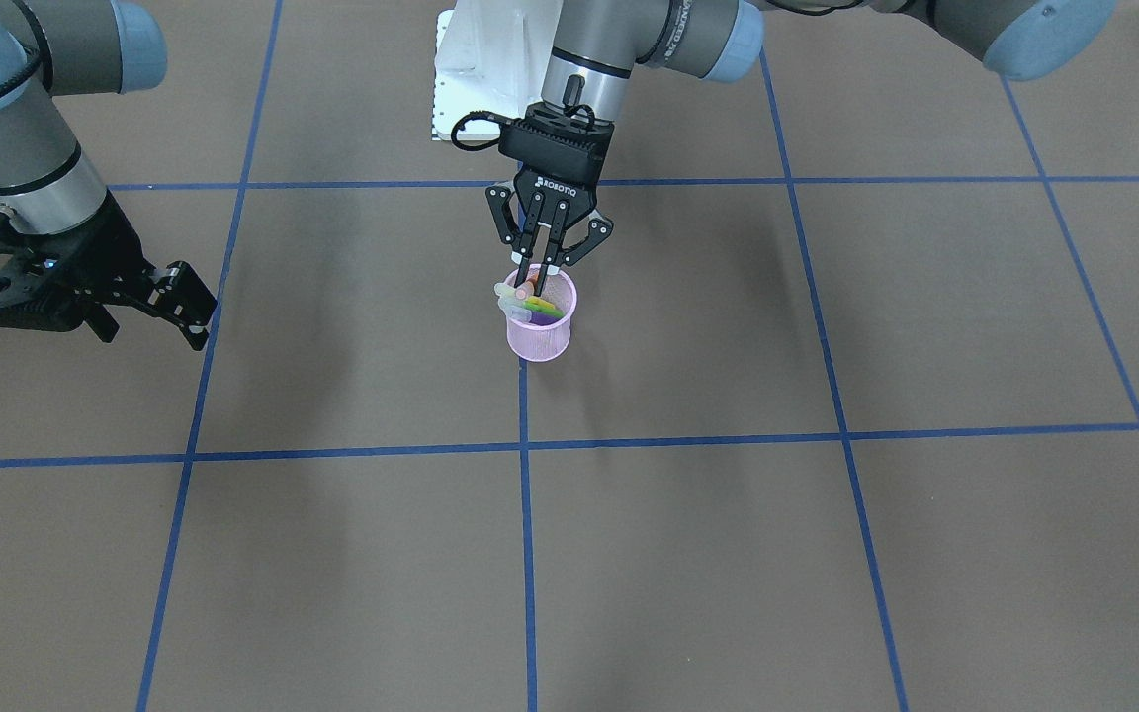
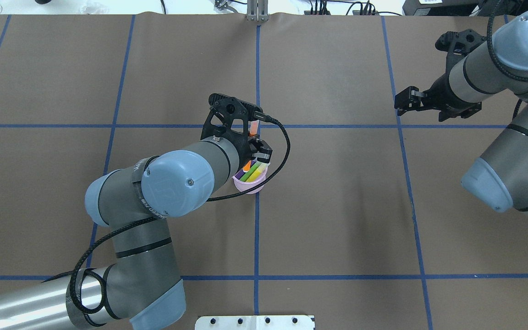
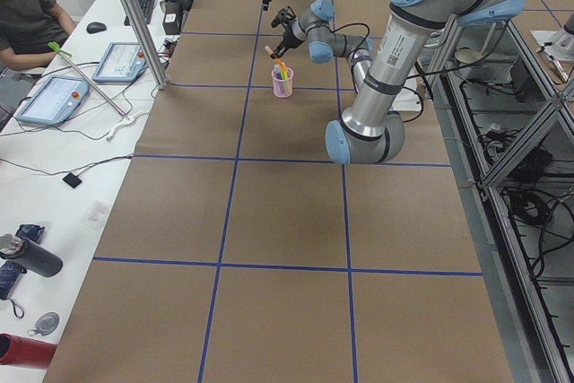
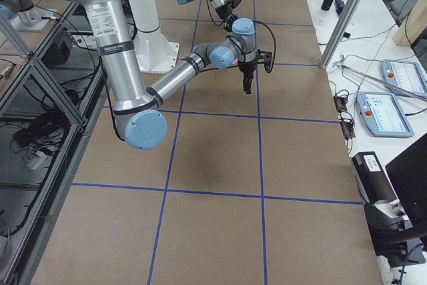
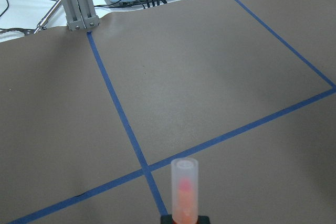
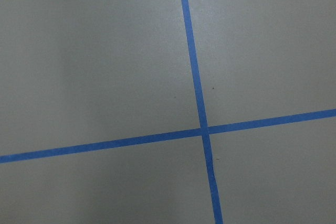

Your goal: Collect pens into pen holder

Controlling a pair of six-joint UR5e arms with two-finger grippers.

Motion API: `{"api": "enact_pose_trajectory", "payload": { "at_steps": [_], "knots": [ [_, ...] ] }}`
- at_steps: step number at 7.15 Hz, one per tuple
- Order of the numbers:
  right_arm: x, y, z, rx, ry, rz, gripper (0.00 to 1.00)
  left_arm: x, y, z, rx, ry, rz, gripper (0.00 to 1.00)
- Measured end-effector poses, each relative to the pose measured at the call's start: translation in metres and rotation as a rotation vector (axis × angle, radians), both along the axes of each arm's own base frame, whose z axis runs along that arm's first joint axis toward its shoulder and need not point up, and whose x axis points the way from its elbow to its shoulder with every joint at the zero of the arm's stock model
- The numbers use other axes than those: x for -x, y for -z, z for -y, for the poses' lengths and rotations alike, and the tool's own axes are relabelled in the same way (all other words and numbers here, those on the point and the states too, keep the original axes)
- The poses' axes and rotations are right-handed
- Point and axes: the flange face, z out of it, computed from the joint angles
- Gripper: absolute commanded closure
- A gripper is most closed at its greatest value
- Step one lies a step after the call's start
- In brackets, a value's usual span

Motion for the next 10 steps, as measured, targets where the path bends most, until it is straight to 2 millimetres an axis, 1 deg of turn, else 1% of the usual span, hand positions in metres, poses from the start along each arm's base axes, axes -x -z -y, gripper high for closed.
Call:
{"api": "enact_pose_trajectory", "payload": {
  "at_steps": [1,2,3,4,6,7,8,9,10],
  "knots": [
    [0.0,0.0,0.0,-0.001,-0.001,0.001,0.02,-0.001,-0.002,0.0,0.021,0.009,-0.012,0.93],
    [0.0,0.001,0.001,-0.002,-0.001,0.001,0.02,-0.002,-0.004,-0.001,0.035,0.014,-0.02,0.57],
    [-0.001,0.0,0.001,-0.001,-0.001,0.001,0.02,-0.003,-0.005,-0.001,0.042,0.016,-0.022,0.18],
    [-0.001,0.0,0.001,-0.001,-0.001,0.001,0.02,-0.004,-0.007,-0.002,0.045,0.014,-0.022,0.01],
    [-0.002,0.0,0.001,-0.002,0.0,0.001,0.02,-0.003,-0.006,-0.003,0.049,0.013,-0.025,0.01],
    [-0.006,-0.001,0.004,-0.009,0.004,-0.002,0.02,0.007,-0.004,0.0,0.049,0.022,-0.035,0.01],
    [-0.014,-0.005,0.008,-0.018,0.01,-0.01,0.02,0.027,-0.01,0.012,0.062,0.031,-0.043,0.01],
    [-0.027,-0.014,0.016,-0.025,0.024,-0.02,0.02,0.061,-0.028,0.035,0.105,0.009,-0.044,0.01],
    [-0.05,-0.03,0.024,-0.031,0.049,-0.032,0.02,0.11,-0.056,0.064,0.172,-0.04,-0.043,0.01]
  ]
}}
